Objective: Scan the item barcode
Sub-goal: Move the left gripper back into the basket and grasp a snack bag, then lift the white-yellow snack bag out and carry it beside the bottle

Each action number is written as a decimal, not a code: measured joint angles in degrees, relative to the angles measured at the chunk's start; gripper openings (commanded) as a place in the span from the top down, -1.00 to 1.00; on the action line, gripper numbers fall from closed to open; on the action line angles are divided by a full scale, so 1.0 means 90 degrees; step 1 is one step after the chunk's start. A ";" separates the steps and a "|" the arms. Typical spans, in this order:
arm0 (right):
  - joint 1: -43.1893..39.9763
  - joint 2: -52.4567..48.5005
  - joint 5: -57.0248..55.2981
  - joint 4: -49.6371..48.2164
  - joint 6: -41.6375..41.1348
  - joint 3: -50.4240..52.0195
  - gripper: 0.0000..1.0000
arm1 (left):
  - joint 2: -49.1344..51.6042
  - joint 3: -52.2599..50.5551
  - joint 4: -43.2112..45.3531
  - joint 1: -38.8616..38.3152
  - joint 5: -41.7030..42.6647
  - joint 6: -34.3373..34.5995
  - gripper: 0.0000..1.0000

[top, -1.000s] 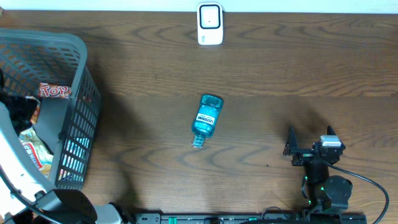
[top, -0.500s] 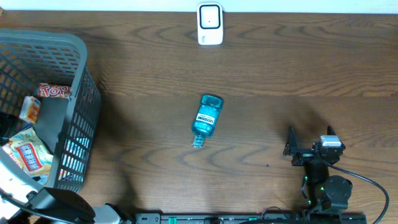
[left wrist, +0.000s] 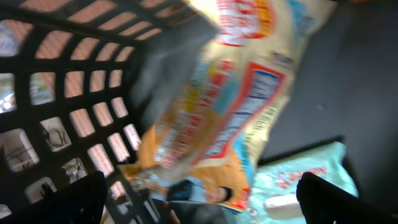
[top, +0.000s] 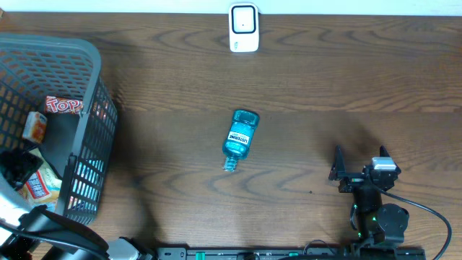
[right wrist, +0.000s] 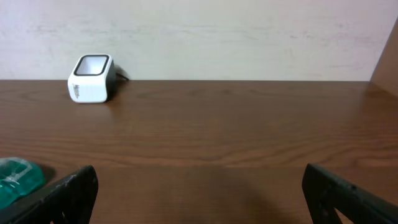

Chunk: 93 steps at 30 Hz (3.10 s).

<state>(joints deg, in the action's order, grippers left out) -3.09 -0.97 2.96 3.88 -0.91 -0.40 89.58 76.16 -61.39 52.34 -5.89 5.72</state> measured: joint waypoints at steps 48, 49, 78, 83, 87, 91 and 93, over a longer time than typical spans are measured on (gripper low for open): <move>0.0000 0.0000 0.0000 0.0002 0.0000 0.0000 -0.99 | -0.1413 0.0333 0.2640 0.0401 0.5149 0.1030 0.85; 0.0000 0.0000 0.0000 0.0002 0.0000 0.0000 -0.98 | -0.1632 0.0408 0.2773 0.0357 0.5314 0.1086 0.85; 0.0000 -0.0002 0.0000 -0.0002 0.0000 0.0000 -0.99 | -0.1625 0.0600 0.0872 -0.2402 -0.0041 0.2936 -0.96; 0.0000 -0.0002 0.0000 0.0002 0.0000 0.0000 -0.99 | -0.0469 0.0585 0.0187 -0.2110 0.0211 0.5829 -0.96; 0.0000 -0.0002 0.0000 0.0000 0.0000 0.0000 -0.98 | 0.0204 0.0585 0.0160 -0.2110 0.0692 0.7905 -0.96; 0.0000 -0.0002 0.0000 0.0002 0.0000 0.0000 -0.98 | 0.0816 0.0588 0.0194 -0.2110 0.0969 0.9486 -0.96; 0.0000 -0.0002 -0.0002 0.0000 0.0000 0.0000 -0.99 | 0.1214 0.0588 0.0330 -0.2110 0.1044 1.0042 -0.95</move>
<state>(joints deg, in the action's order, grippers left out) -3.09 -0.99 2.94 3.88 -0.91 -0.40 100.51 81.45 -58.41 33.34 3.51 96.09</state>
